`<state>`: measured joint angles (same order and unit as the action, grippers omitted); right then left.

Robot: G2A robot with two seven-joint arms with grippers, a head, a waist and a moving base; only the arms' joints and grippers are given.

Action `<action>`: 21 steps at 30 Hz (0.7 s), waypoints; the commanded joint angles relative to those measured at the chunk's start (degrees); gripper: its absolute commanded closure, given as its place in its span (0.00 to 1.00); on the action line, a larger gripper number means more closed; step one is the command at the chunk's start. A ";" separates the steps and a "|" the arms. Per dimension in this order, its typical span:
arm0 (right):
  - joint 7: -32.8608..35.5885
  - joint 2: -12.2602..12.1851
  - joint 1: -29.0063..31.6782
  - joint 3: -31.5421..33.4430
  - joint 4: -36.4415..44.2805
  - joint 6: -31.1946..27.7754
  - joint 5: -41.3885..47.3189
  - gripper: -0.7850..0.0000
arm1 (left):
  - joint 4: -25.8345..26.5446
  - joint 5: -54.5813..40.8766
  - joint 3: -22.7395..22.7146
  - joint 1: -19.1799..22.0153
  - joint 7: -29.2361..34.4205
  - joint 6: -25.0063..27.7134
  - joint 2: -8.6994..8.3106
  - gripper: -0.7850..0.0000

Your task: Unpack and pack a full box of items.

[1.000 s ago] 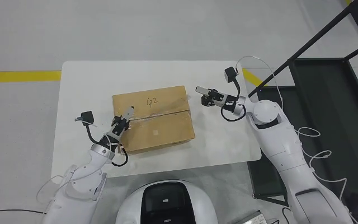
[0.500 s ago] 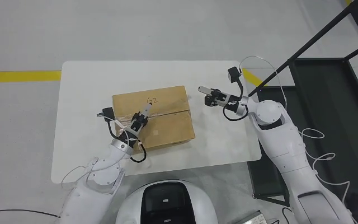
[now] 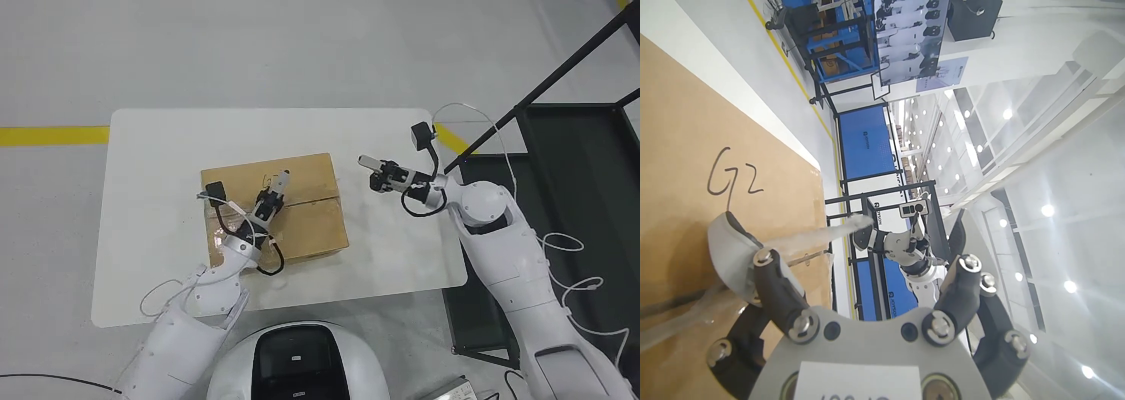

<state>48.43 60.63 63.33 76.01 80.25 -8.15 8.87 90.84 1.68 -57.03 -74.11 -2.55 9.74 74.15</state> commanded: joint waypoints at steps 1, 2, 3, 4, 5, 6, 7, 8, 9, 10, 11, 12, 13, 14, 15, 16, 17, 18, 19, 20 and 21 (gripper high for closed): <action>0.04 -0.04 0.09 0.10 0.11 0.09 -0.04 0.00 | -0.92 -0.96 0.76 0.85 -0.86 0.62 0.46 0.00; 0.02 -0.06 0.13 0.15 0.11 0.22 -0.12 0.00 | -1.13 -1.37 1.02 1.23 -1.21 1.07 0.67 0.00; 0.06 -0.08 0.14 0.19 0.16 0.34 -0.09 0.00 | -1.38 -1.57 1.20 1.55 -1.57 1.42 0.86 0.00; 0.10 -0.10 0.14 0.23 0.16 0.37 -0.08 0.00 | -1.65 -1.66 1.39 1.87 -1.89 1.55 1.03 0.00; 0.05 -0.11 0.13 0.27 0.13 0.42 -0.07 0.00 | -1.95 -1.66 1.60 2.28 -2.06 1.58 1.20 0.00; 0.05 -0.12 0.08 0.25 0.10 0.49 -0.18 0.00 | -2.41 -1.73 1.83 2.73 -2.29 1.55 1.40 0.00; 0.10 -0.12 0.00 0.17 0.07 0.50 -0.19 0.00 | -2.96 -1.92 2.15 3.22 -2.42 1.57 1.61 0.00; 0.11 -0.11 -0.11 0.09 -0.03 0.51 -0.22 0.00 | -3.55 -2.05 2.46 3.71 -2.66 1.62 1.83 0.00; 0.10 -0.09 -0.25 -0.02 -0.12 0.56 -0.28 0.00 | -4.15 -2.09 2.86 4.19 -2.84 1.70 2.06 0.00; 0.06 -0.08 -0.39 -0.12 -0.19 0.59 -0.28 0.00 | -4.73 -2.10 3.28 4.65 -3.02 1.77 2.30 0.00; 0.12 -0.06 -0.52 -0.24 -0.26 0.58 -0.25 0.00 | -5.27 -2.20 3.73 5.09 -3.06 1.85 2.53 0.00; 0.12 -0.05 -0.65 -0.31 -0.35 0.58 -0.23 0.00 | -5.81 -2.39 4.21 5.46 -2.96 1.92 2.77 0.00; 0.12 -0.04 -0.75 -0.37 -0.43 0.59 -0.21 0.00 | -6.33 -2.56 4.61 5.83 -2.82 1.90 2.99 0.00; 0.15 -0.04 -0.84 -0.43 -0.49 0.64 -0.30 0.00 | -6.81 -2.79 5.04 6.17 -2.54 1.92 3.21 0.00; 0.16 -0.04 -0.89 -0.46 -0.53 0.66 -0.30 0.00 | -7.32 -2.97 5.43 6.48 -2.36 1.97 3.42 0.00; 0.09 -0.04 -0.93 -0.47 -0.57 0.73 -0.34 0.00 | -7.83 -3.04 5.77 6.82 -2.43 2.00 3.64 0.00; 0.12 -0.06 -0.96 -0.46 -0.54 0.82 -0.44 0.00 | -8.35 -2.95 6.21 7.18 -2.44 2.18 3.87 0.00; 0.14 -0.08 -0.97 -0.42 -0.50 0.93 -0.51 0.00 | -8.89 -2.96 6.57 7.57 -2.49 2.32 4.10 0.00; 0.16 -0.11 -0.94 -0.35 -0.42 1.07 -0.58 0.00 | -9.46 -3.13 6.93 7.98 -2.56 2.30 4.35 0.00; 0.21 -0.15 -0.90 -0.24 -0.31 1.20 -0.65 0.00 | -9.96 -3.49 7.27 8.40 -2.57 2.29 4.61 0.00; 0.22 -0.19 -0.85 -0.09 -0.14 1.30 -0.78 0.00 | -10.45 -3.86 7.61 8.84 -2.52 2.30 4.87 0.00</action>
<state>48.62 60.47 62.44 75.79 79.97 -6.94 8.18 80.86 -1.82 -49.74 -65.66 -5.11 12.06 78.79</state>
